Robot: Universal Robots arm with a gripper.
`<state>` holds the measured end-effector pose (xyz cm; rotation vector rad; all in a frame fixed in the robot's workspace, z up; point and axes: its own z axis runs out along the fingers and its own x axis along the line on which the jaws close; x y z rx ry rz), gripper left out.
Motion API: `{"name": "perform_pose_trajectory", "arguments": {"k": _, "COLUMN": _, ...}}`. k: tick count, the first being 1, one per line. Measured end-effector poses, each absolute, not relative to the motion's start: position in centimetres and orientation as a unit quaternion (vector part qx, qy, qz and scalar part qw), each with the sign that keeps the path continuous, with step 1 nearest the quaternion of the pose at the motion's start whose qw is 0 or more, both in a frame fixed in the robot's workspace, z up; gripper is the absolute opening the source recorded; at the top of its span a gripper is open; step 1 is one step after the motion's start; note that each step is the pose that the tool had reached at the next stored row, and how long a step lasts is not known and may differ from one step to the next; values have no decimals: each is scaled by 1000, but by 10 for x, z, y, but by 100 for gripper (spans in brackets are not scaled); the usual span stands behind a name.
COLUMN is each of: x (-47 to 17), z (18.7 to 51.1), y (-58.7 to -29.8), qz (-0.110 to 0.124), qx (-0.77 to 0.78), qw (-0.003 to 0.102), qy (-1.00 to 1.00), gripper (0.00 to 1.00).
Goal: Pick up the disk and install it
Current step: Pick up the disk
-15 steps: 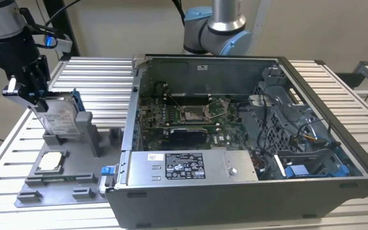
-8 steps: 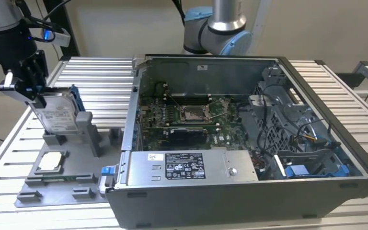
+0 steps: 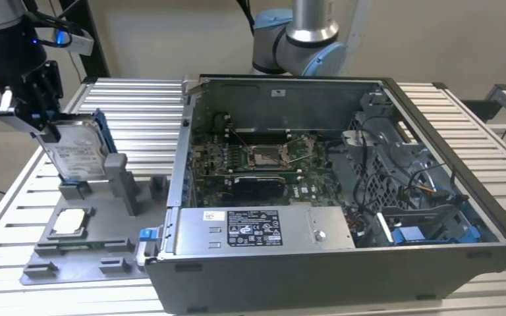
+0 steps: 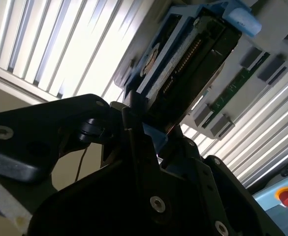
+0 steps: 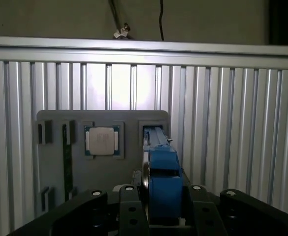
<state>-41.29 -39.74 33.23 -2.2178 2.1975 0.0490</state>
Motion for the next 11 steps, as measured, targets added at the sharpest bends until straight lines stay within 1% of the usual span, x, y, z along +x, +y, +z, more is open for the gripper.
{"name": "perform_pose_trajectory", "arguments": {"k": 11, "x": -413, "z": 348, "y": -397, "qz": 15, "qx": -710, "qw": 9, "qy": 704, "gripper": 0}}
